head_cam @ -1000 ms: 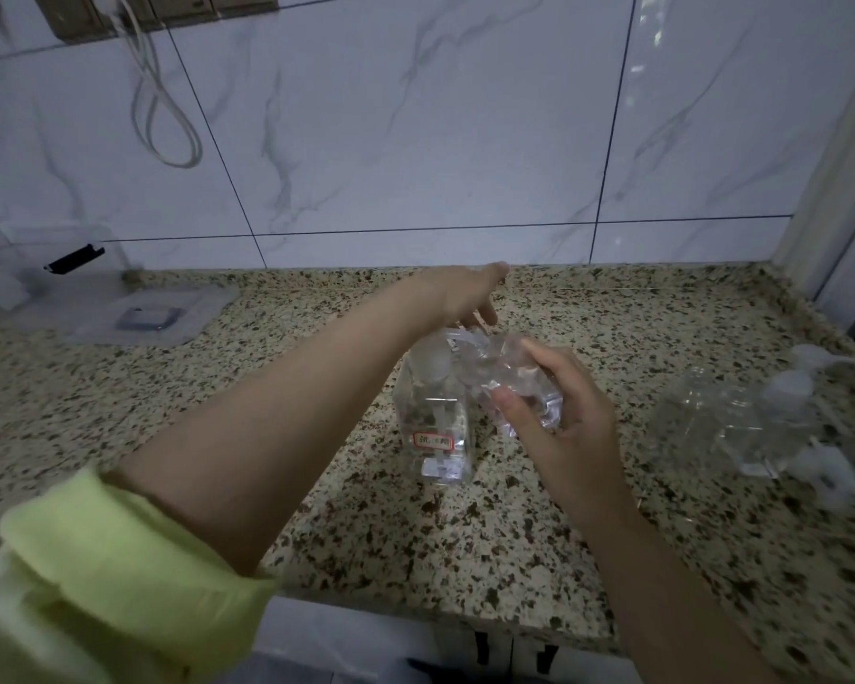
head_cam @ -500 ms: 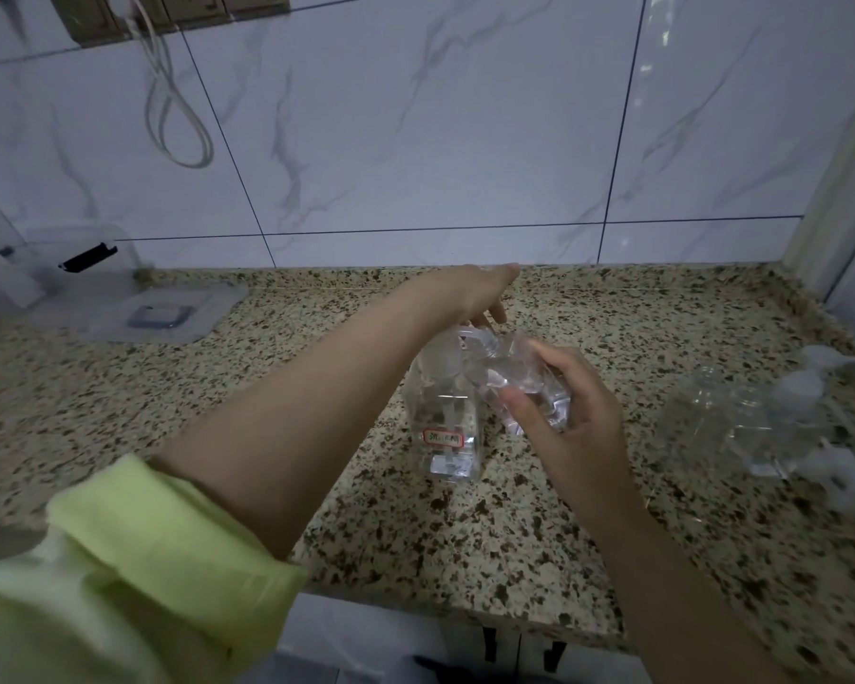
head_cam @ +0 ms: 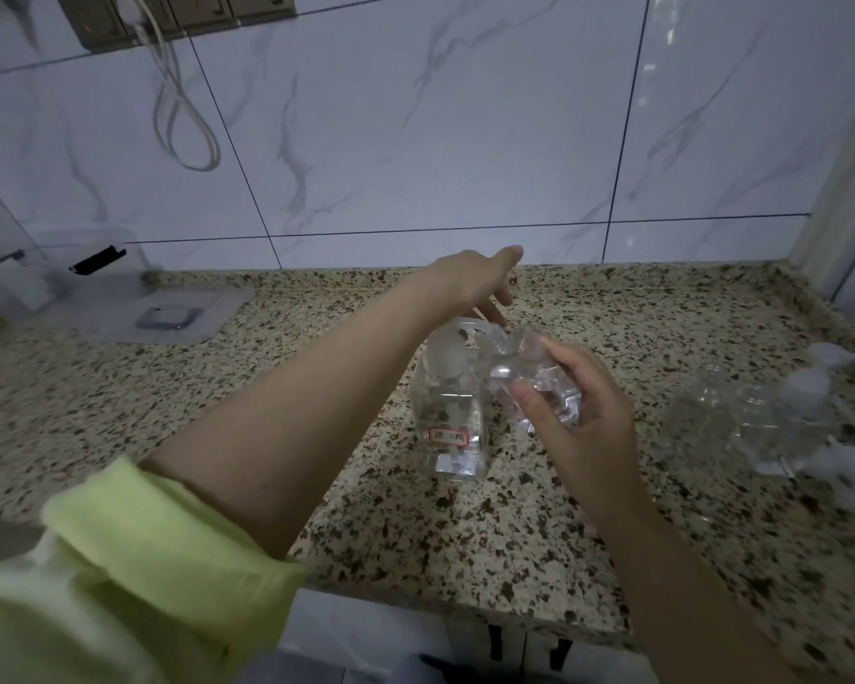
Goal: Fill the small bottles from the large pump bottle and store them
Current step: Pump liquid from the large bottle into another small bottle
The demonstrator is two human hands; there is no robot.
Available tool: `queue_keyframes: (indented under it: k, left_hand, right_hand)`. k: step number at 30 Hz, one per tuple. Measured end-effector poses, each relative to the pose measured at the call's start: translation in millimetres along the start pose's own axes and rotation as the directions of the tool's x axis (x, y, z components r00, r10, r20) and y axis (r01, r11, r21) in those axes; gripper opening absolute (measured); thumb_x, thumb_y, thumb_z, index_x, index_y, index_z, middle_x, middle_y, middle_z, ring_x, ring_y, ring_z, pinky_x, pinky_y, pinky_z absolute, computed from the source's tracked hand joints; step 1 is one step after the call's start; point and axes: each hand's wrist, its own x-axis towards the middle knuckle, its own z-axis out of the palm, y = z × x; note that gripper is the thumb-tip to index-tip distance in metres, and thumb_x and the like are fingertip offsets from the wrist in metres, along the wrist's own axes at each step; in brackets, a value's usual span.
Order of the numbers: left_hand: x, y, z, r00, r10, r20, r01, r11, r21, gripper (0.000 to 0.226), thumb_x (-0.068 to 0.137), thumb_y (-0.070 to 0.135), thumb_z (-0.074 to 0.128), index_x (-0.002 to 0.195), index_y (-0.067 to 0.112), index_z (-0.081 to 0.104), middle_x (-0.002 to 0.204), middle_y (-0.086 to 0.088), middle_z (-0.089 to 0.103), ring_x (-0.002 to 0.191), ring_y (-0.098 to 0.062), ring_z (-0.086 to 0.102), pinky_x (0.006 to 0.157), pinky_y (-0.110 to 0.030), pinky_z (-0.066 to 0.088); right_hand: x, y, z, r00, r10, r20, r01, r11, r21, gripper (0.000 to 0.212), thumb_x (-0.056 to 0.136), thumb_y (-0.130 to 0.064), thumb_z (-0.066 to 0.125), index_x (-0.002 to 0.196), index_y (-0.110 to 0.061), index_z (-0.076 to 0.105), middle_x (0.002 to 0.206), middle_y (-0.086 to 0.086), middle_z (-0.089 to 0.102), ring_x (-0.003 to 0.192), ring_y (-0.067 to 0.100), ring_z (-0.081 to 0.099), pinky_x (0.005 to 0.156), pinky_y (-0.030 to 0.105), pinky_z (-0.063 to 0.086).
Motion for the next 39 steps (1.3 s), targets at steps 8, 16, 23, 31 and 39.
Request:
queue_keyframes:
  k: [8, 16, 23, 31, 39]
  left_hand:
    - [-0.7, -1.7, 5.6, 0.999, 0.019, -0.027, -0.018, 0.999, 0.036, 0.071, 0.101, 0.062, 0.019, 0.104, 0.017, 0.075, 0.096, -0.001, 0.076, 0.091, -0.018, 0.067, 0.087, -0.036, 0.043]
    - [-0.4, -1.7, 6.1, 1.000, 0.012, 0.000, -0.012, 0.999, 0.041, 0.070, 0.102, 0.061, 0.020, 0.108, 0.016, 0.074, 0.097, 0.000, 0.075, 0.088, -0.015, 0.063, 0.078, -0.033, 0.041]
    - [0.5, 0.6, 2.2, 1.000, -0.008, 0.019, 0.007, 0.997, 0.083, 0.071, 0.101, 0.063, 0.019, 0.106, 0.018, 0.074, 0.103, -0.001, 0.075, 0.099, -0.021, 0.063, 0.090, -0.037, 0.041]
    - [-5.3, 4.0, 5.4, 1.000, -0.014, 0.021, 0.011, 0.988, 0.156, 0.077, 0.101, 0.064, 0.013, 0.111, 0.018, 0.074, 0.113, -0.004, 0.071, 0.102, -0.023, 0.058, 0.099, -0.041, 0.037]
    - [-4.3, 4.6, 1.7, 0.999, -0.041, 0.028, 0.037, 0.990, 0.135, 0.076, 0.099, 0.066, 0.016, 0.106, 0.019, 0.075, 0.111, -0.006, 0.072, 0.108, -0.027, 0.057, 0.109, -0.046, 0.037]
  right_hand:
    - [0.8, 0.5, -1.0, 1.000, -0.009, -0.010, 0.009, 1.000, 0.002, 0.047, 0.086, -0.040, 0.070, 0.129, -0.023, 0.062, 0.120, -0.009, 0.067, 0.112, 0.004, 0.064, 0.095, 0.016, 0.049]
    - [1.4, 1.5, -0.9, 1.000, -0.026, -0.008, 0.026, 1.000, -0.005, 0.045, 0.086, -0.038, 0.071, 0.129, -0.028, 0.061, 0.120, -0.017, 0.065, 0.113, 0.005, 0.064, 0.095, 0.020, 0.052]
    - [1.5, 2.5, -1.0, 1.000, -0.022, -0.006, 0.022, 1.000, -0.009, 0.044, 0.086, -0.037, 0.072, 0.128, -0.026, 0.062, 0.120, -0.011, 0.066, 0.110, 0.004, 0.064, 0.093, 0.018, 0.052]
    - [1.0, 1.9, -0.6, 0.997, -0.075, -0.009, 0.075, 0.997, -0.005, 0.044, 0.085, -0.035, 0.074, 0.127, -0.032, 0.061, 0.118, -0.020, 0.065, 0.109, 0.010, 0.066, 0.093, 0.034, 0.058]
    - [1.1, 2.5, 0.2, 0.996, -0.091, -0.025, 0.090, 0.996, -0.015, 0.047, 0.086, -0.040, 0.073, 0.127, -0.022, 0.060, 0.119, -0.014, 0.066, 0.109, 0.007, 0.066, 0.095, 0.030, 0.056]
